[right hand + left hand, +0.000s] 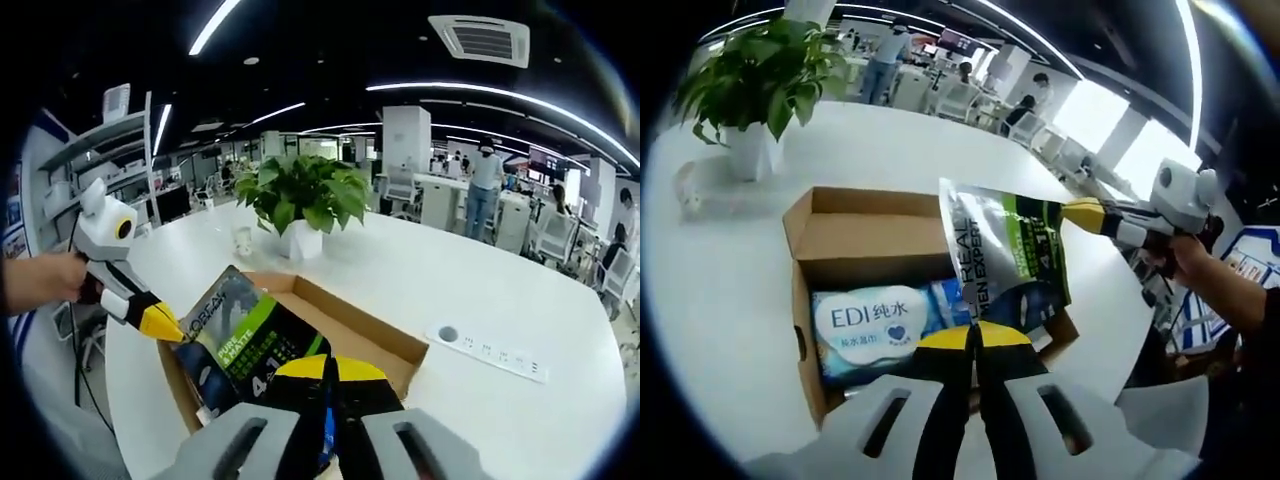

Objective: Operate the shoe box by opening the lid, removing the specified soft item, and placing it in the target area until the item is outside and the box remains undamaged.

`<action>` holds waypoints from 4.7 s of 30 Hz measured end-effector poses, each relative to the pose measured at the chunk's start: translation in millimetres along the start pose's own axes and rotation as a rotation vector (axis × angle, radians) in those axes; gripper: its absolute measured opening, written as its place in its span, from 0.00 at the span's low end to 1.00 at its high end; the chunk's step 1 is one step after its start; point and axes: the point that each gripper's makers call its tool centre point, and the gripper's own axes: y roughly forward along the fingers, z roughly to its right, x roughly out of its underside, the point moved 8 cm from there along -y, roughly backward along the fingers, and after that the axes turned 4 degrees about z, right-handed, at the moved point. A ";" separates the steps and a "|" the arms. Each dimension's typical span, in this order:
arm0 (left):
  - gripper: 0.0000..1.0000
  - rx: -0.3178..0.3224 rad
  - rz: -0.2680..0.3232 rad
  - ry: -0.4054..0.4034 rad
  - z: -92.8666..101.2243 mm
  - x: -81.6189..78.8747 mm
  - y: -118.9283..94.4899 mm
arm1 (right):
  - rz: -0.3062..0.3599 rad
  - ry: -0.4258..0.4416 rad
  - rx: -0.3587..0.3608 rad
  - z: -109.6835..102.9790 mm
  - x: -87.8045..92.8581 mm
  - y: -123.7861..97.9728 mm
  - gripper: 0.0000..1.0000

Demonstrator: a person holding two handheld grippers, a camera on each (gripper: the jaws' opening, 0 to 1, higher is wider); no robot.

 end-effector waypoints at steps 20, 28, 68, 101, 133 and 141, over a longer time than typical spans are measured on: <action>0.00 0.076 -0.013 0.019 44.3 -3.0 23.0 | 0.001 0.015 0.075 32.5 14.7 -41.3 0.00; 0.00 0.102 -0.026 0.029 62.3 0.7 33.7 | -0.010 0.024 0.104 45.2 25.9 -56.5 0.00; 0.00 0.205 -0.136 0.037 126.1 31.9 102.6 | -0.149 0.052 0.235 99.4 101.2 -89.6 0.00; 0.00 0.111 -0.243 0.085 146.6 59.0 139.6 | -0.228 0.041 0.236 122.9 147.2 -63.3 0.00; 0.00 0.048 -0.190 0.016 138.8 55.7 146.0 | -0.283 0.038 0.230 125.6 170.1 -51.3 0.01; 0.00 0.046 -0.190 0.013 138.2 55.5 146.8 | -0.226 0.020 0.192 110.8 161.7 -63.0 0.06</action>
